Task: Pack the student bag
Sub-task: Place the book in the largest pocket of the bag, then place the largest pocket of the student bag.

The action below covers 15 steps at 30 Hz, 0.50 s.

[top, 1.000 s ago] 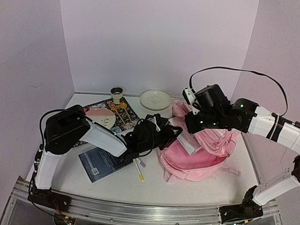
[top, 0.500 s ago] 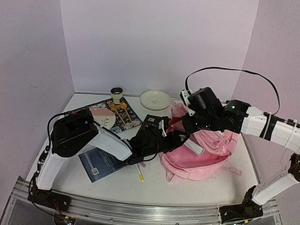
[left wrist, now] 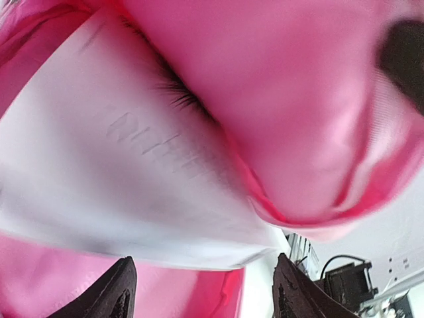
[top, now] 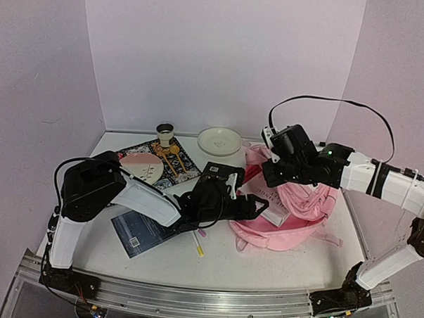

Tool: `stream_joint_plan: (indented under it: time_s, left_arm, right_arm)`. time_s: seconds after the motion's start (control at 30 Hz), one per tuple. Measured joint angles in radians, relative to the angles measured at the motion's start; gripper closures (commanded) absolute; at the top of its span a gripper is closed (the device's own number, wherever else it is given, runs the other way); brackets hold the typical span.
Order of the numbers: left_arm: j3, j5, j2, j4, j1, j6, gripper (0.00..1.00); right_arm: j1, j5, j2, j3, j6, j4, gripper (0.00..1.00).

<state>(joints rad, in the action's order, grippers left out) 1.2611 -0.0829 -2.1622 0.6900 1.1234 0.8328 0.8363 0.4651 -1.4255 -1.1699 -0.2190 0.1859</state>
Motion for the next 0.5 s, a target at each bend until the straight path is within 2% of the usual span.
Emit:
stream_joint_plan:
  time_s: [0.27, 0.5]
  left_arm:
    - [-0.021, -0.028, 0.029, -0.063, 0.008, -0.074, 0.25]
    - [-0.18, 0.02, 0.254, -0.141, -0.001, -0.135, 0.18]
  right_arm:
    - [-0.012, 0.008, 0.008, 0.032, -0.002, -0.003, 0.95]
    - [-0.068, 0.022, 0.076, 0.131, -0.011, -0.015, 0.91]
